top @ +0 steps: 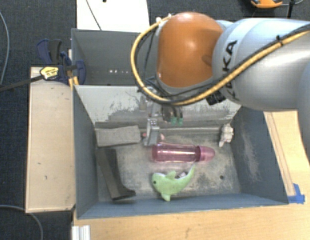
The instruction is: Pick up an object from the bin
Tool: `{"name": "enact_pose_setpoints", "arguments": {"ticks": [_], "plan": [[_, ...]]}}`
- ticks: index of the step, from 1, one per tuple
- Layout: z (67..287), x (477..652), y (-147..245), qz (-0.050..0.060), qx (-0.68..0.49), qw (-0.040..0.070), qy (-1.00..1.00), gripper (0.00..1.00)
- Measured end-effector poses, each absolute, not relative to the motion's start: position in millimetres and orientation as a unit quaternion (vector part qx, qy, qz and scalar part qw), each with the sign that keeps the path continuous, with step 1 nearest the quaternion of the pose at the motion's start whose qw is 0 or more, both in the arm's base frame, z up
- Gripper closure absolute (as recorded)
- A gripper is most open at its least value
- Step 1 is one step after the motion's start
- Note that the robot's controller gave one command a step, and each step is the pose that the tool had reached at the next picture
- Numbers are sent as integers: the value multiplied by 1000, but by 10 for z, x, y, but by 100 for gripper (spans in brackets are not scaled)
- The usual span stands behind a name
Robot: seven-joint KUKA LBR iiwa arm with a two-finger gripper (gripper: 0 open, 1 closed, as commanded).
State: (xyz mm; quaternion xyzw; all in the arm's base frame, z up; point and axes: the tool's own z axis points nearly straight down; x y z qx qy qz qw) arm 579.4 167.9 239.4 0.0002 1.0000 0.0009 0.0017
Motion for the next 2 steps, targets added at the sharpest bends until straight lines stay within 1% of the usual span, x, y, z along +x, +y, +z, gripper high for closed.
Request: {"name": "enact_pose_setpoints", "arguments": {"ticks": [1, 2], "plan": [[2462, 5705, 1251, 1, -19, -1, 1000, 0], [2506, 5659, 820, 0, -12, 0, 1000, 0]]}}
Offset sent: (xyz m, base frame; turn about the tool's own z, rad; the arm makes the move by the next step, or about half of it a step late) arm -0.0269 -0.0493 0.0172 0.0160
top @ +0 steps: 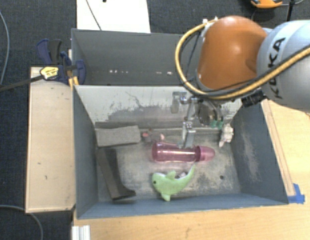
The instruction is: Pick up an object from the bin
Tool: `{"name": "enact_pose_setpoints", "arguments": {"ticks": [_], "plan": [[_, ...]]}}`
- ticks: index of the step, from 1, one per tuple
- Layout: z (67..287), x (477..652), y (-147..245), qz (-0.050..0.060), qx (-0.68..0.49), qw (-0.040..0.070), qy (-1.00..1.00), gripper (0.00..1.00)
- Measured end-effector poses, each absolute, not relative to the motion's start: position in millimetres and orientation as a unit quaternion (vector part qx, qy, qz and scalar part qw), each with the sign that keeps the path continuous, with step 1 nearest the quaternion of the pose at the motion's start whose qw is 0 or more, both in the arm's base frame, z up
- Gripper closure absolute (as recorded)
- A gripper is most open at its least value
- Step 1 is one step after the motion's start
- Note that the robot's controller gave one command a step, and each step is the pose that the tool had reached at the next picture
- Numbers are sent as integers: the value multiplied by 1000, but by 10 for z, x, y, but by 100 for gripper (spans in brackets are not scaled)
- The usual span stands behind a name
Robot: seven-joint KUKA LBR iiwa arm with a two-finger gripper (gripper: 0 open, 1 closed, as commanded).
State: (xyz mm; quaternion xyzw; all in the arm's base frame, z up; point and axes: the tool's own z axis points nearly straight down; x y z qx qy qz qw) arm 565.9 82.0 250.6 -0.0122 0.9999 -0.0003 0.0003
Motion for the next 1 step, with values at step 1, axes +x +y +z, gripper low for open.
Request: {"name": "enact_pose_setpoints", "arguments": {"ticks": [1], "plan": [[2445, 5499, 640, 2, -46, 1, 999, 0]]}}
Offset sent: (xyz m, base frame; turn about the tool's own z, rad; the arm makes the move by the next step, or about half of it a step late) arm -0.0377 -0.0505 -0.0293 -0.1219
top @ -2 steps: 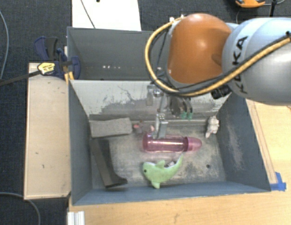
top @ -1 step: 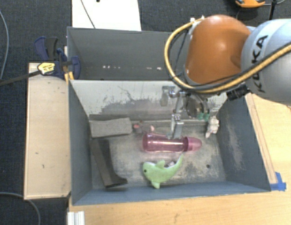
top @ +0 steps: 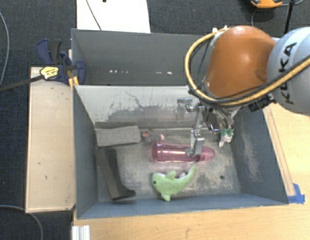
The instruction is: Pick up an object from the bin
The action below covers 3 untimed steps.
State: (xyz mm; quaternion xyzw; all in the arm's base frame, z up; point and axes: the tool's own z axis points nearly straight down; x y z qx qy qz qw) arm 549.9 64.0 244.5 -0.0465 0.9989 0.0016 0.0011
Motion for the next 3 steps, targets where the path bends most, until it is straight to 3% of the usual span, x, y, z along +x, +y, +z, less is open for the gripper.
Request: {"name": "enact_pose_setpoints", "arguments": {"ticks": [1, 3], "plan": [[2274, 5340, 380, 0, -69, 2, 998, 0], [1702, 5326, 256, 0, -115, 4, 993, 0]]}}
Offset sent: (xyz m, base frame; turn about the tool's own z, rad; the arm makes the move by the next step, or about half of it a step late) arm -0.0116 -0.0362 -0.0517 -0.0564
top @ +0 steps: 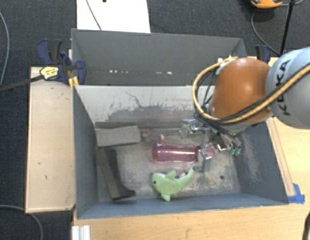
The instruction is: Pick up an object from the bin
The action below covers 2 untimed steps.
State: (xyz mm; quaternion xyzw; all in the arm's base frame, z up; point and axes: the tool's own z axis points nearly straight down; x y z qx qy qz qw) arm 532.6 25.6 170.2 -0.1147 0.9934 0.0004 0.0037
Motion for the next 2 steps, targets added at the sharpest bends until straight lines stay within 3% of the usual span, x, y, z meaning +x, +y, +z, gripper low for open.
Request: {"name": "enact_pose_setpoints", "arguments": {"ticks": [1, 2], "plan": [[1334, 5471, 354, 1, -127, 4, 992, 0], [1177, 5409, 338, 1, -141, 3, 990, 0]]}}
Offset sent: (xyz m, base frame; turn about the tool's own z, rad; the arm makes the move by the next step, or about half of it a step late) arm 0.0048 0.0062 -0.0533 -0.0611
